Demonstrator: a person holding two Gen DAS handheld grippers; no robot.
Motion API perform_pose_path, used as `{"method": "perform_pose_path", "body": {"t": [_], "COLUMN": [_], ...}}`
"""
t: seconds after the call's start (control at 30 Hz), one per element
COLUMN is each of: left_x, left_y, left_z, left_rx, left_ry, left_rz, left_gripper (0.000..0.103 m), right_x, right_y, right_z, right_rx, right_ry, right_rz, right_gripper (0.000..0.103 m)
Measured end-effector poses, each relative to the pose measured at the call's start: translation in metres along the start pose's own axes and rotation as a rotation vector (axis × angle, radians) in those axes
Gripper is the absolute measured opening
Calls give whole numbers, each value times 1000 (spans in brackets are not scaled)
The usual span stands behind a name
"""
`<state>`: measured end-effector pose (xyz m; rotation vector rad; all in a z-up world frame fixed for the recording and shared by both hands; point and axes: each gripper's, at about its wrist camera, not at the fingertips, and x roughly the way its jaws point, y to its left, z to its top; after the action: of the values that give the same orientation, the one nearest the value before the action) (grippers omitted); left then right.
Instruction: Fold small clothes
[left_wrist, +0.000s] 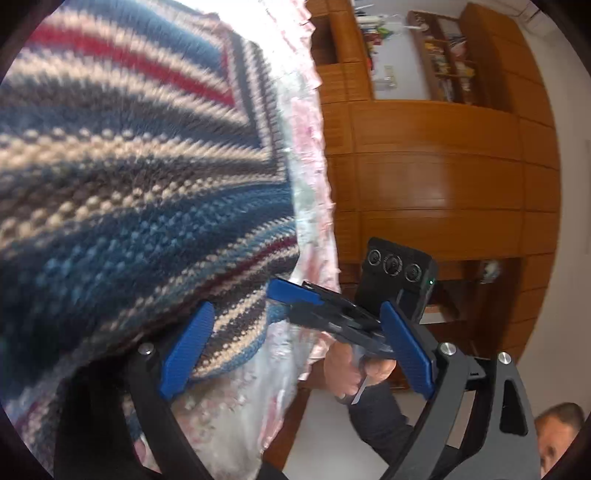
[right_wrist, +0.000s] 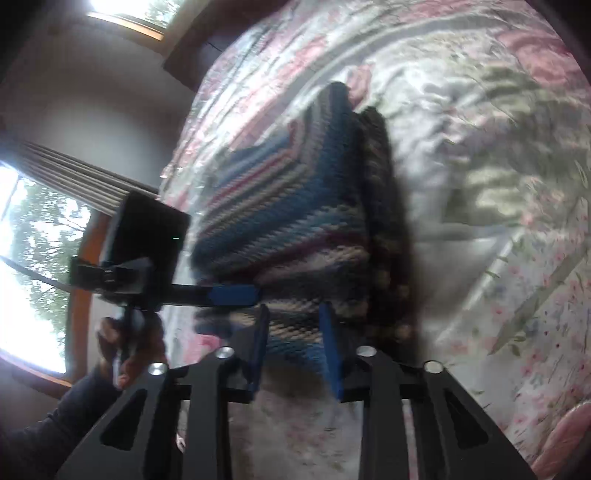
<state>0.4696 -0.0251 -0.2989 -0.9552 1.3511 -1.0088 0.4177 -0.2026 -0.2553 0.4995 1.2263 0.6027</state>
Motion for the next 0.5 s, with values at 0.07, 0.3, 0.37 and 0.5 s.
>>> {"method": "perform_pose_path", "body": {"t": [0.07,0.3,0.37,0.5], "left_x": [6,-101,-115,-107], "left_y": [-4,-40,-29,2], "left_z": [-2,-38,-47,-57], "left_rx": [-3,101,64,-24], "left_ry": [5,-190,-210,-167], "left_rz": [-6,-134,-108,-27], "left_gripper": [89,93,94,94], "right_x": [-5,-12,15,45], "right_y": [-18,71,82,56], "right_z": [-1,-5,-3,-5], "right_rx": [52,-134,-149,-132], "right_ry": [-14,-13,72,171], "right_rz": [3,121,113,-61], "right_gripper": [0,29,36,8]}}
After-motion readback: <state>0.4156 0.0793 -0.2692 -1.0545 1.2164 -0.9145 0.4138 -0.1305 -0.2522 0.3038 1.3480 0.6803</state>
